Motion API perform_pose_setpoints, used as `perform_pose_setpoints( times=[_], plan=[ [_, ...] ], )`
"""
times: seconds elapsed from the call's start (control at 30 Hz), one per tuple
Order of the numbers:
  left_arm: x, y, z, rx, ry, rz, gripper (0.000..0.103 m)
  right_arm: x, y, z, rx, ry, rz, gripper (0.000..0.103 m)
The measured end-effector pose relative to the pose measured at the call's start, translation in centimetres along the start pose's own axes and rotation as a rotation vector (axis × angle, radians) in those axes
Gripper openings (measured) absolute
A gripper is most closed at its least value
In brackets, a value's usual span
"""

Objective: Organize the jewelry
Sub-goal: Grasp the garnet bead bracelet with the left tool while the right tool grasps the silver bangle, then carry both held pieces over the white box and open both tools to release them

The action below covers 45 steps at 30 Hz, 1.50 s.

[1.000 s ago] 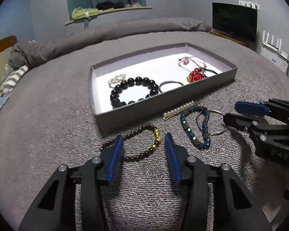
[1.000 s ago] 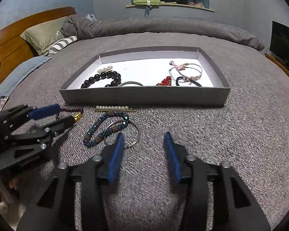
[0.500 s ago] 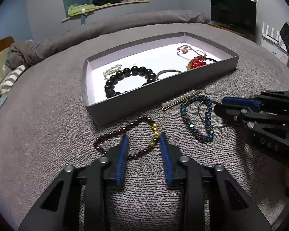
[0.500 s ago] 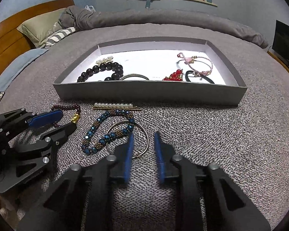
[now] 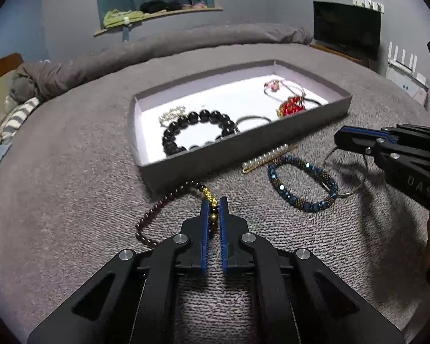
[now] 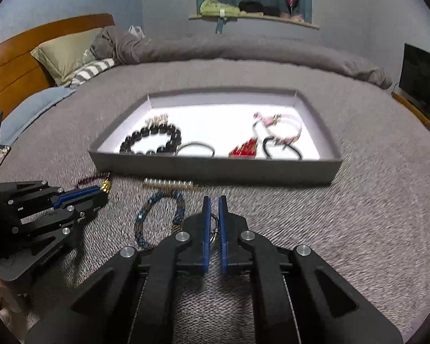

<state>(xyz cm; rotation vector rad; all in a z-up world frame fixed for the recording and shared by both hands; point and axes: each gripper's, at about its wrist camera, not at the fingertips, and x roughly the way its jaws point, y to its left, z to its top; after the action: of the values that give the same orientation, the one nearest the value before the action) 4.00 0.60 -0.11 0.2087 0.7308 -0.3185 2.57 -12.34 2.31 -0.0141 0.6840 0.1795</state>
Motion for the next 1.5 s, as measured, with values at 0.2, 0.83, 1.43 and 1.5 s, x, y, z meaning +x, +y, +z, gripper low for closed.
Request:
perform_pose_setpoints(
  times=[0.2, 0.83, 1.43, 1.5],
  plan=[
    [-0.8, 0.5, 0.4, -0.020, -0.028, 0.001, 0.007, -1.0, -0.7, 0.7, 0.005, -0.037, -0.006, 0.000],
    [-0.2, 0.1, -0.2, 0.006, 0.007, -0.014, 0.007, 0.0, 0.3, -3.2, -0.009, 0.140, 0.095, 0.056],
    [-2.2, 0.1, 0.5, -0.011, -0.055, -0.027, 0.007, -1.7, -0.1, -1.7, -0.029, 0.055, 0.078, 0.051],
    [-2.5, 0.3, 0.9, -0.024, -0.061, -0.035, 0.007, -1.9, -0.4, -1.3, -0.026, 0.044, 0.077, 0.051]
  ],
)
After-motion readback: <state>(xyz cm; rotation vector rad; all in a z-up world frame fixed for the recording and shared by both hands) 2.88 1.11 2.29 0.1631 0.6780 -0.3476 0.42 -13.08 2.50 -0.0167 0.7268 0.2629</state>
